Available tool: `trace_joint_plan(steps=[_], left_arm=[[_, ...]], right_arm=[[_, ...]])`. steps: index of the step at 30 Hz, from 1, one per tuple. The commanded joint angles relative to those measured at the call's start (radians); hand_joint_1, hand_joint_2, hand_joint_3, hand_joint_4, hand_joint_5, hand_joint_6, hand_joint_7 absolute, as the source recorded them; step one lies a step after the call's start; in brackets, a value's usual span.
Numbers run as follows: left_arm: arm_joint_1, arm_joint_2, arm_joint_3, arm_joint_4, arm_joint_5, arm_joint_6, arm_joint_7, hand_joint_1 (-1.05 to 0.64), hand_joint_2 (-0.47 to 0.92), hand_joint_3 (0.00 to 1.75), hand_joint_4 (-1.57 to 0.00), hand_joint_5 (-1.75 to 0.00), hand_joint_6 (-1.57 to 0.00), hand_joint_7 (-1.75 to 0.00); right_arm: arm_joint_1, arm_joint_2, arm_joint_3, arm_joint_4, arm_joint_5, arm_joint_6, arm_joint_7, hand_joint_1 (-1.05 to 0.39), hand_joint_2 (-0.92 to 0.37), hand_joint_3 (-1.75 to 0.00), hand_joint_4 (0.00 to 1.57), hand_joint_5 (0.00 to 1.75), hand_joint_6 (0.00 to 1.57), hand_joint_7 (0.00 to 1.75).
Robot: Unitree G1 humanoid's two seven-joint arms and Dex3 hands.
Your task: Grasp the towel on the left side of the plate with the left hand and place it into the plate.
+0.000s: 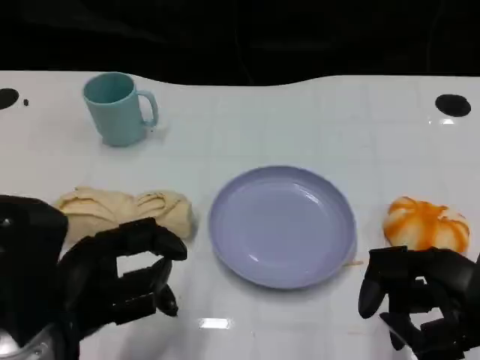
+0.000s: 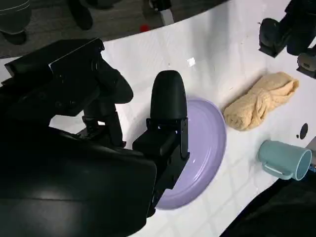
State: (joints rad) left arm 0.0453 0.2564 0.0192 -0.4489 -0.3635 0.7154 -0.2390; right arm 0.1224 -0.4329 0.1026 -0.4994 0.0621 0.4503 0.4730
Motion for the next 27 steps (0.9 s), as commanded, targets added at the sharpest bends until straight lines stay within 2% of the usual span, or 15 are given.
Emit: trace_joint_plan(steps=[1,5,7,10,12,14,17,19,23,27], left_arm=[[-0.006,0.054,-0.03,0.012,0.115,-0.152,-0.011,-0.19,0.71,0.76,-0.59,-1.31,-0.71,-0.82],[-0.032,0.118,-0.056,0.022,0.236,-0.252,-0.024,-0.24,0.88,0.4,-0.6,-1.01,-0.74,-0.35],[-0.056,0.156,-0.067,0.045,0.293,-0.3,-0.037,-0.3,0.91,0.28,-0.58,-0.87,-0.7,-0.22],[-0.088,0.204,-0.09,0.09,0.383,-0.385,-0.05,-0.32,0.92,0.23,-0.56,-0.75,-0.65,-0.12],[-0.127,0.256,-0.137,0.12,0.514,-0.412,-0.033,-0.36,0.92,0.18,-0.51,-0.68,-0.61,-0.08],[-0.164,0.3,-0.185,0.165,0.648,-0.463,-0.012,-0.39,0.92,0.11,-0.48,-0.52,-0.55,-0.03],[-0.223,0.344,-0.249,0.231,0.81,-0.504,-0.019,-0.46,0.92,0.08,-0.41,-0.32,-0.44,0.0],[-0.268,0.352,-0.291,0.275,0.899,-0.502,-0.033,-0.5,0.92,0.07,-0.35,-0.26,-0.37,0.0],[-0.364,0.34,-0.385,0.418,1.064,-0.519,-0.026,-0.53,0.9,0.02,-0.33,-0.19,-0.33,0.0],[-0.41,0.32,-0.422,0.51,1.13,-0.534,-0.024,-0.55,0.89,0.0,-0.33,-0.15,-0.3,0.0]], right_arm=[[-0.004,-0.002,0.0,-0.016,0.003,0.005,-0.005,0.07,-0.6,-1.07,0.68,1.69,0.67,1.44],[-0.006,-0.001,0.0,-0.025,0.004,0.016,-0.006,0.08,-0.61,-1.07,0.68,1.69,0.66,1.44],[-0.007,-0.002,0.002,-0.024,0.002,0.014,-0.006,0.08,-0.61,-1.06,0.68,1.69,0.67,1.44],[-0.009,-0.002,0.005,-0.021,0.001,0.012,-0.005,0.08,-0.61,-1.06,0.68,1.69,0.66,1.44],[-0.01,-0.001,0.005,-0.017,0.002,0.009,-0.006,0.07,-0.61,-1.06,0.68,1.7,0.67,1.44],[-0.01,-0.002,0.004,-0.013,0.001,0.006,-0.006,0.07,-0.61,-1.06,0.68,1.7,0.67,1.44],[-0.009,-0.005,0.004,-0.016,-0.001,0.011,-0.006,0.07,-0.6,-1.06,0.68,1.69,0.67,1.44],[-0.008,-0.004,0.004,-0.015,-0.001,0.009,-0.007,0.07,-0.61,-1.06,0.68,1.68,0.67,1.44],[-0.007,-0.001,0.008,-0.015,-0.002,0.005,-0.008,0.08,-0.61,-1.06,0.7,1.69,0.67,1.44],[-0.006,-0.002,0.012,-0.019,-0.006,0.008,-0.012,0.07,-0.6,-1.06,0.7,1.7,0.68,1.44]])
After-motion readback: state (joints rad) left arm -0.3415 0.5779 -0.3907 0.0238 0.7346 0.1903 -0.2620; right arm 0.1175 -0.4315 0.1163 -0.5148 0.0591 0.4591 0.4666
